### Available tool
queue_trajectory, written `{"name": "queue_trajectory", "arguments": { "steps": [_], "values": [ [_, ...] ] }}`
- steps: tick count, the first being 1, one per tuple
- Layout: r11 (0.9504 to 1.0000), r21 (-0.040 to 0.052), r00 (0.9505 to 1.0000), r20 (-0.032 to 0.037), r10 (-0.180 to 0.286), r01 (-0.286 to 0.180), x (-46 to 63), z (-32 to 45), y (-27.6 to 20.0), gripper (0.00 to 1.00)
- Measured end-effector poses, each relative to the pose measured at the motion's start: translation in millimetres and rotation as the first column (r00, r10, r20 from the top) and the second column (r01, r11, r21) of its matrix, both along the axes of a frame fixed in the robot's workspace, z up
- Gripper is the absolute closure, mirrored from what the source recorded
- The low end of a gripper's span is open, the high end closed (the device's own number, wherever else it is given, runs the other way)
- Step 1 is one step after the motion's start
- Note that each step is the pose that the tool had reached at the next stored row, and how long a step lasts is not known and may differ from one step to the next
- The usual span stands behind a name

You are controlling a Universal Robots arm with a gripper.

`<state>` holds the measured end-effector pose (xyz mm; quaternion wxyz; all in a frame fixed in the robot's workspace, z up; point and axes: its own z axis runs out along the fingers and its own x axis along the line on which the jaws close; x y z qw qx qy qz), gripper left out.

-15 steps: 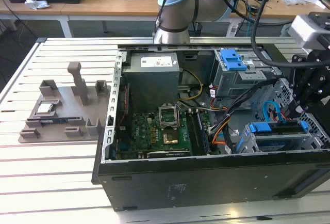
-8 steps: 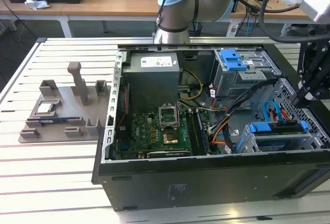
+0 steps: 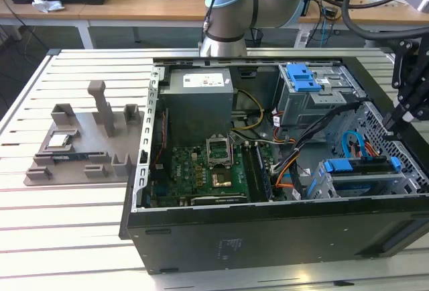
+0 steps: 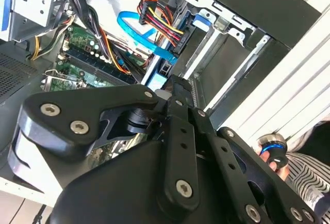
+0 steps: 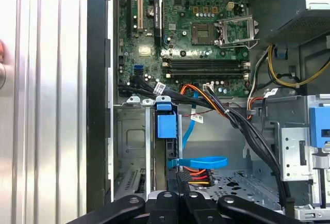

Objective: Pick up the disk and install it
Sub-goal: 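Insert the second disk wire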

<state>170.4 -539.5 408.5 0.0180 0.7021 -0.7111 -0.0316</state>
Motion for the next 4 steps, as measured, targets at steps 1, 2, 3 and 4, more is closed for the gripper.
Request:
{"name": "queue_trajectory", "arguments": {
  "steps": [1, 2, 3, 4],
  "values": [
    [1.0000, 0.0001, 1.0000, 0.0000, 0.000, 0.000, 0.0, 0.0, 0.0, 0.89],
    [1.0000, 0.0001, 1.0000, 0.0000, 0.000, 0.000, 0.0, 0.0, 0.0, 0.89],
    [1.0000, 0.0001, 1.0000, 0.0000, 0.000, 0.000, 0.0, 0.0, 0.0, 0.89],
    [1.0000, 0.0001, 1.0000, 0.0000, 0.000, 0.000, 0.0, 0.1, 0.0, 0.89]
  ]
}}
